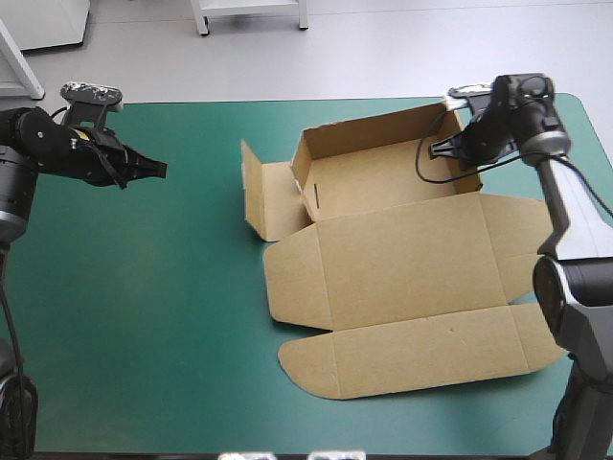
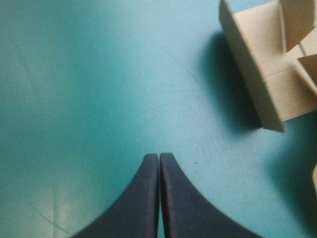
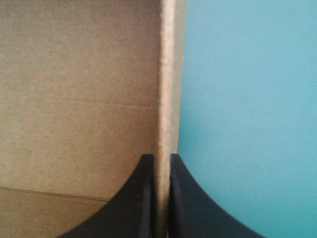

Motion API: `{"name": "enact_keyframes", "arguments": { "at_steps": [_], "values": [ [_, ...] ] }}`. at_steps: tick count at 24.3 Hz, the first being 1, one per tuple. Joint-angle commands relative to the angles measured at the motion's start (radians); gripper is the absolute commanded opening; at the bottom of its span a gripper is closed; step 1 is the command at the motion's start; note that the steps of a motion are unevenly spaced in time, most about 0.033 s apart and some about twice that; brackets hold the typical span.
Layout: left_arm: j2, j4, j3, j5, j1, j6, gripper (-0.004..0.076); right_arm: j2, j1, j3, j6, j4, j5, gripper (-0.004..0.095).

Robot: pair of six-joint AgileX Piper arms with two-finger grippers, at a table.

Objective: Fold the box

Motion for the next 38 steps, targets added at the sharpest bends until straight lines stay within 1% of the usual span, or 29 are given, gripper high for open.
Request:
{"name": "enact_keyframes", "arguments": {
  "at_steps": [1, 5, 7, 11, 13, 14, 16, 19, 26, 29, 32, 38],
  "values": [
    [0.018, -0.095, -0.033, -0.068, 0.035, 0.031, -0.0007, -0.142, -0.094, -0.029, -0.028, 0.088, -0.01, -0.0017],
    [0.091, -0.368, -0.033, -0.065, 0.111, 0.149, -0.0007, -0.212, -0.164, -0.029, -0.05, 0.175, -0.01, -0.0017],
    [0.128, -0.468, -0.033, -0.069, 0.141, 0.201, -0.0007, -0.249, -0.186, -0.029, -0.072, 0.219, -0.01, -0.0017],
    [0.197, -0.557, -0.033, -0.073, 0.178, 0.265, -0.0007, -0.319, -0.199, -0.029, -0.089, 0.237, -0.015, -0.0017],
    [0.228, -0.577, -0.033, -0.067, 0.178, 0.286, -0.0007, -0.346, -0.199, -0.029, -0.095, 0.248, -0.017, -0.0017],
    [0.26, -0.628, -0.033, -0.052, 0.178, 0.32, -0.0007, -0.372, -0.199, -0.029, -0.106, 0.282, -0.017, -0.0017],
    [0.291, -0.683, -0.033, -0.036, 0.178, 0.353, -0.0007, -0.392, -0.199, -0.029, -0.119, 0.308, -0.017, -0.0017],
    [0.325, -0.766, -0.033, -0.017, 0.178, 0.389, -0.0007, -0.427, -0.199, -0.029, -0.119, 0.323, -0.015, -0.0017],
    [0.391, -1.024, -0.033, 0.047, 0.178, 0.563, -0.0007, -0.502, -0.199, -0.046, -0.126, 0.349, -0.015, -0.0017],
    [0.414, -1.113, -0.033, 0.099, 0.165, 0.599, -0.0007, -0.505, -0.199, -0.088, -0.135, 0.427, -0.01, -0.0017],
    [0.417, -1.189, -0.033, 0.116, 0.149, 0.63, -0.0007, -0.5, -0.199, -0.088, -0.15, 0.493, -0.005, -0.0017],
    [0.413, -1.353, -0.033, 0.116, 0.084, 0.667, -0.0007, -0.475, -0.199, -0.088, -0.157, 0.513, 0.0, -0.0017]
  ]
}}
